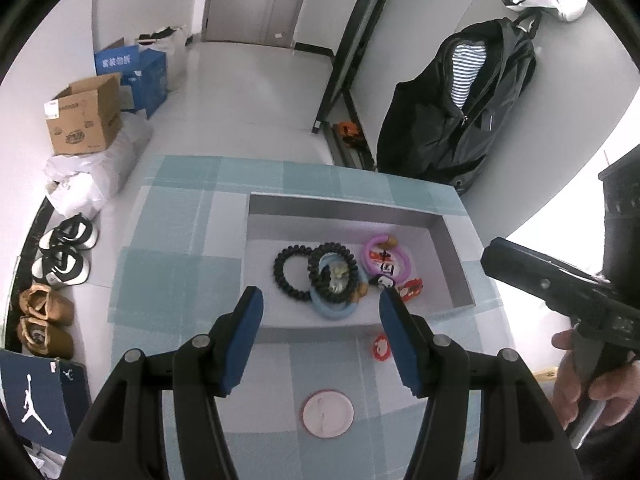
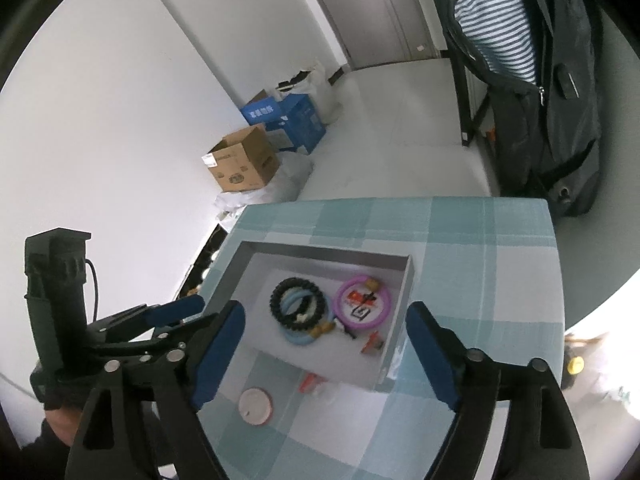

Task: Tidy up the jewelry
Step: 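Withdraw both open grippers from the box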

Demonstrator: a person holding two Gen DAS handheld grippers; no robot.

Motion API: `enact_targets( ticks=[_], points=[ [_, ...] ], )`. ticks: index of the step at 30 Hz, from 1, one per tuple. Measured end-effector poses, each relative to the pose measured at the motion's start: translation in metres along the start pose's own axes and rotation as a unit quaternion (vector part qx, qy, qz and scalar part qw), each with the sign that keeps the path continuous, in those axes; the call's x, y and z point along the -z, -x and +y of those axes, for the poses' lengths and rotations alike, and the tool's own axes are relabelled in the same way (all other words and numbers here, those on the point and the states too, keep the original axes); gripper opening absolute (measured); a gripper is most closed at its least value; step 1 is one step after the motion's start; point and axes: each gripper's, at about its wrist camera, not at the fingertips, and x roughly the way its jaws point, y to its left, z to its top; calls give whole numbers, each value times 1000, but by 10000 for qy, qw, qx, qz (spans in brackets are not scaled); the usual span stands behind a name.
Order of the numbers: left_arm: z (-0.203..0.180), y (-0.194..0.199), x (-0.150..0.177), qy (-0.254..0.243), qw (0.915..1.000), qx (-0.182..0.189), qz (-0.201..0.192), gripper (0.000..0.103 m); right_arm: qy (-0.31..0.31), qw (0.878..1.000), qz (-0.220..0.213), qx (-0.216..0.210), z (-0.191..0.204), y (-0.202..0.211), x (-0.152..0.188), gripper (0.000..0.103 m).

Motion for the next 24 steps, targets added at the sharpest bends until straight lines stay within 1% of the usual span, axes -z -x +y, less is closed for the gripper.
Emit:
enact_targets(
  ticks=[3,5,8,12,15,16,17,20,22,24],
  points=[
    [-4,5,10,-131,9999,-106,-37,55,71,9999,-50,67,7,6,9,84],
    [-6,10,17,-235,9994,-226,-110,55,116,9999,-30,123,11,9,17,85],
    [-6,14,29,-304,9990,-298,-152,55,211,9996,13,160,16,12,29,85],
    [-8,8,47,-299,9988,-375,58,56,96,9999,76,121,17,12,44,85],
    [-13,3,56,-390,9985,-318,205,57,-63,9996,277,60,17,6,59,85],
    [-15,0,58,-453,9982,-289,262,60,-65,9995,303,93,18,5,63,85],
    [-16,-2,59,-508,9979,-278,304,66,-61,9993,339,113,19,3,66,85],
    [-15,-10,61,-501,9975,-272,409,67,-152,9989,407,186,21,-1,74,85],
    [-12,-13,63,-446,9974,-264,493,67,-306,9985,392,239,19,-3,78,85],
    [-9,-13,63,-425,9975,-284,495,67,-474,9977,402,265,14,-6,81,85]
  ],
)
